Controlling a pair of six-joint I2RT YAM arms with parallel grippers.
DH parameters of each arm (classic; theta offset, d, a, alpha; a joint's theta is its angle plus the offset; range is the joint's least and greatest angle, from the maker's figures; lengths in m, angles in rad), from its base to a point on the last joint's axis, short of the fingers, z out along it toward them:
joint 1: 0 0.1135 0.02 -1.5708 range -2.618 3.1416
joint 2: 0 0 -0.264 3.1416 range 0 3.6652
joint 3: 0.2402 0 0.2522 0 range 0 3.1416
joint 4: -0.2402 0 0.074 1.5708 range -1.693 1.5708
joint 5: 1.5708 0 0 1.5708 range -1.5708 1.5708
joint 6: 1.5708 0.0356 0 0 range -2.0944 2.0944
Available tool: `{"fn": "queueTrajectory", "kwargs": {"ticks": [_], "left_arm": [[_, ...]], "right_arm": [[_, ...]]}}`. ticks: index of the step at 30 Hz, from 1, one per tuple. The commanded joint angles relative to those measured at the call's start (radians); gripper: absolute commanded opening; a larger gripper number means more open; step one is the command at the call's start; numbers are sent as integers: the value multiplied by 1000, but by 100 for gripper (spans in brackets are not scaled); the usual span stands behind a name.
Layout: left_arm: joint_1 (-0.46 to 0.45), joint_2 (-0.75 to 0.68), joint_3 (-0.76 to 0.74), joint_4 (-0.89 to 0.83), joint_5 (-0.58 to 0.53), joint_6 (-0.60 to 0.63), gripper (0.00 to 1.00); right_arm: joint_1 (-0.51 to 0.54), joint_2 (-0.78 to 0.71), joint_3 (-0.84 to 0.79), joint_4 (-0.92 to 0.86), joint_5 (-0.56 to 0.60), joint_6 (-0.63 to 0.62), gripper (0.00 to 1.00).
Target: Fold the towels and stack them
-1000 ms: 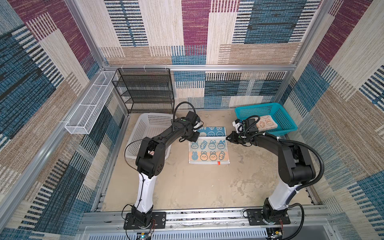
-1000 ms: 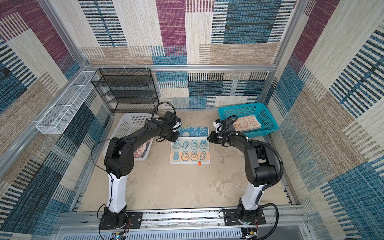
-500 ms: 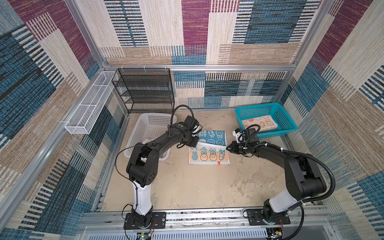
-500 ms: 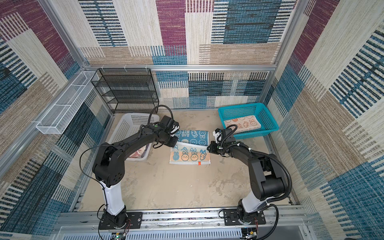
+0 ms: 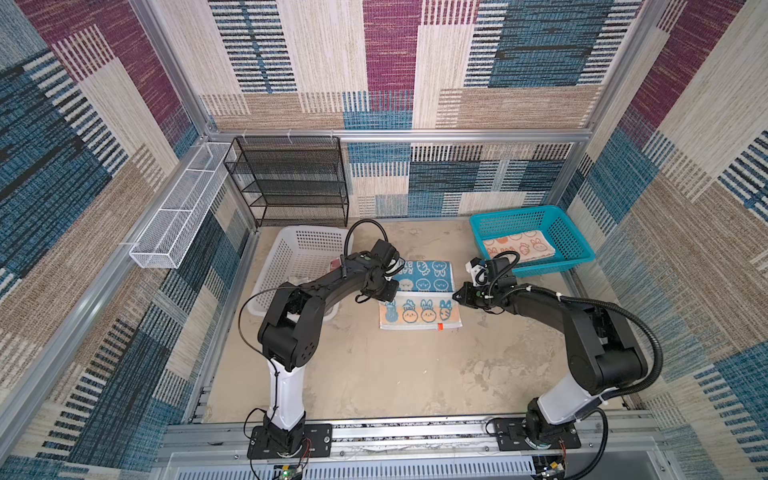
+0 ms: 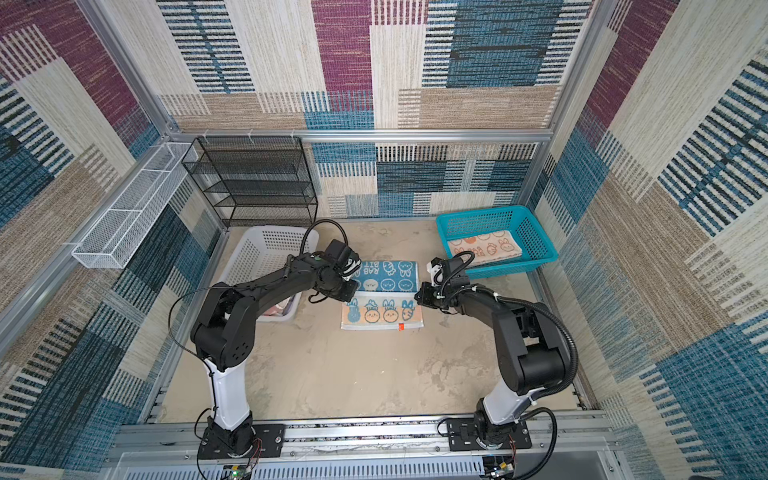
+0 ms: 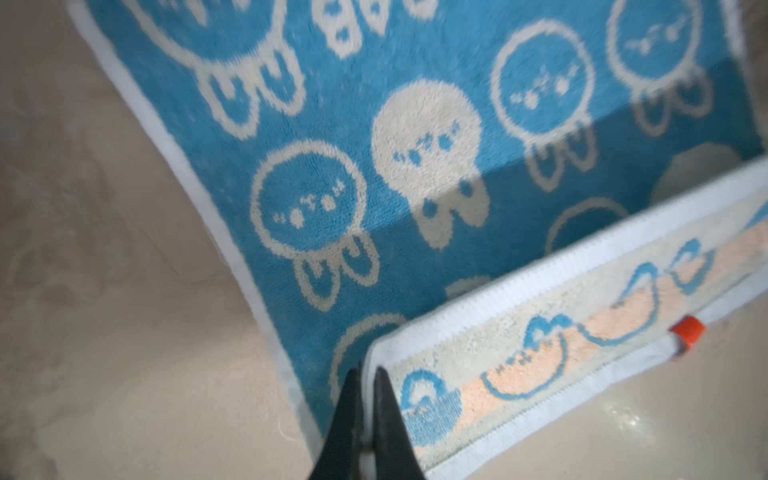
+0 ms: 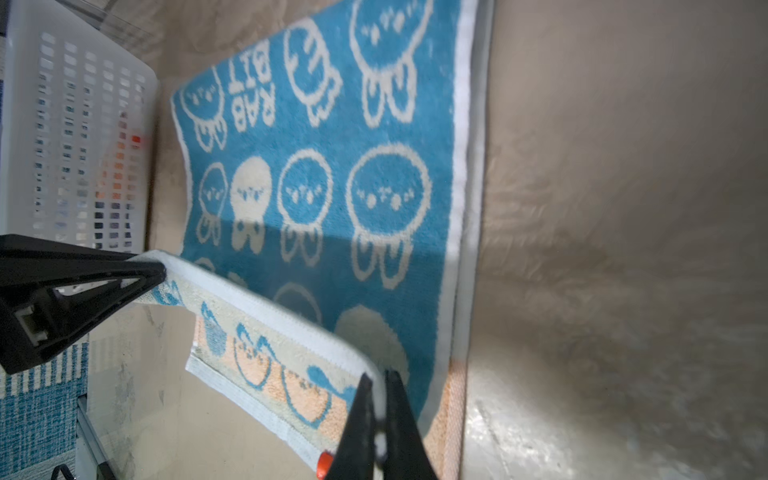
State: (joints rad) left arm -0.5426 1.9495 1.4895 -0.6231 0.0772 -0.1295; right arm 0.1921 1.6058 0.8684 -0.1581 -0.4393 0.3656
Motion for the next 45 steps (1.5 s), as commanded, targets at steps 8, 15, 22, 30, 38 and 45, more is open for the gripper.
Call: {"fn": "queueTrajectory", "kwargs": {"ticks": [8, 15, 22, 30, 38, 45], "left_arm": [[-15, -101, -129, 55, 23, -78, 0], [-28, -86, -241, 124, 42, -106, 0], [-37, -68, -261, 142, 51, -113, 0], [-39, -74, -263, 141, 69, -117, 9], [-55, -131, -260, 134, 93, -133, 89], [-56, -262, -265, 160, 93, -171, 99]], "right_arm": [[0, -76, -49, -44, 54, -1, 0], [0, -29, -135, 26, 36, 10, 0], [0, -5, -144, 42, 50, 12, 0], [4, 0, -142, 42, 27, 12, 13], [20, -88, -113, -22, 22, 0, 56], [22, -161, -72, -50, -15, 1, 91]]}}
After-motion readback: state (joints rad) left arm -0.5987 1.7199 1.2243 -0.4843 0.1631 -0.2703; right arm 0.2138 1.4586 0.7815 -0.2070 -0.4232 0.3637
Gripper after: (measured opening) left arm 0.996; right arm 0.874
